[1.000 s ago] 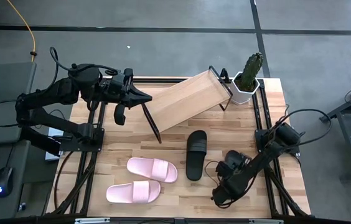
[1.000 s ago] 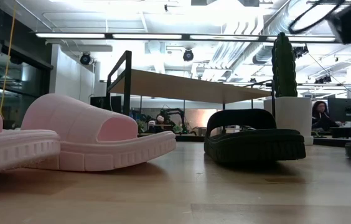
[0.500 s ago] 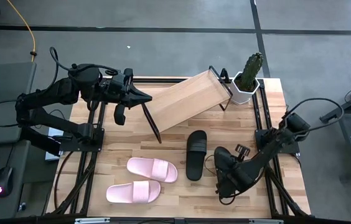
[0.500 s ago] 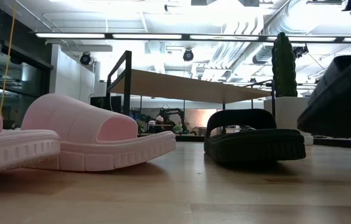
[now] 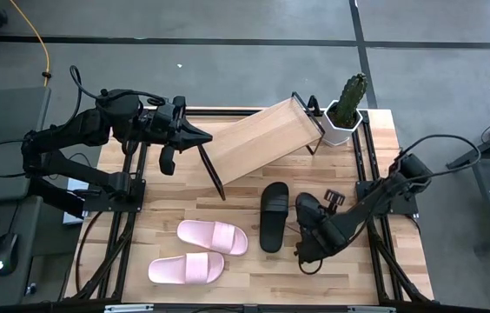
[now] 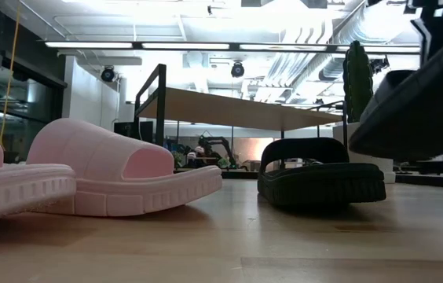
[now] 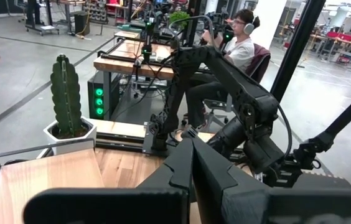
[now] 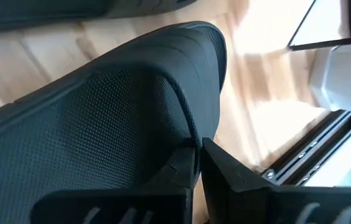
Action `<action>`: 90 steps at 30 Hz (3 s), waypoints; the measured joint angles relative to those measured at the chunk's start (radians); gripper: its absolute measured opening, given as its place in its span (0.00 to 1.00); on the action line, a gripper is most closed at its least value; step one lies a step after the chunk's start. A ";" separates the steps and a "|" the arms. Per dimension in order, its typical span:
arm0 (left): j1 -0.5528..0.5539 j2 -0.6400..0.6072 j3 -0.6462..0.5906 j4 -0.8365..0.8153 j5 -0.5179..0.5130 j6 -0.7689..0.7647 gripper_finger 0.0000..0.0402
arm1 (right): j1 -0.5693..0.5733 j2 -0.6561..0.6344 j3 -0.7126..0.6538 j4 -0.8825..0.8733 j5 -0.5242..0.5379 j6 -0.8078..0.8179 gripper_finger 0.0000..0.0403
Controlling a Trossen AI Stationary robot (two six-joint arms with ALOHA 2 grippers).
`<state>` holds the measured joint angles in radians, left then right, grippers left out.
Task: Pick and place slides into the shelf
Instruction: Put the right black slide on the shelf
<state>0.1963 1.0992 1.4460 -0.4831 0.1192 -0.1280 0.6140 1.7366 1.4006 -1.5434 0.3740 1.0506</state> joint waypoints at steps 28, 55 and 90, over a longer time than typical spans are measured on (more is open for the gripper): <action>0.000 0.000 0.000 0.001 0.000 0.019 0.00 | -0.117 -0.213 0.001 -0.028 0.257 -0.317 0.00; 0.000 0.000 0.000 -0.024 -0.008 0.053 0.00 | -0.276 -0.222 0.318 -0.028 0.575 -0.849 0.00; 0.000 0.000 0.000 -0.054 -0.008 0.158 0.00 | -0.709 -0.293 0.319 0.364 0.418 -1.599 0.00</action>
<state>0.1963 1.0988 1.4456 -0.5376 0.1112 0.0303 -0.0946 1.4434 1.7191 -1.1792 0.7919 -0.5481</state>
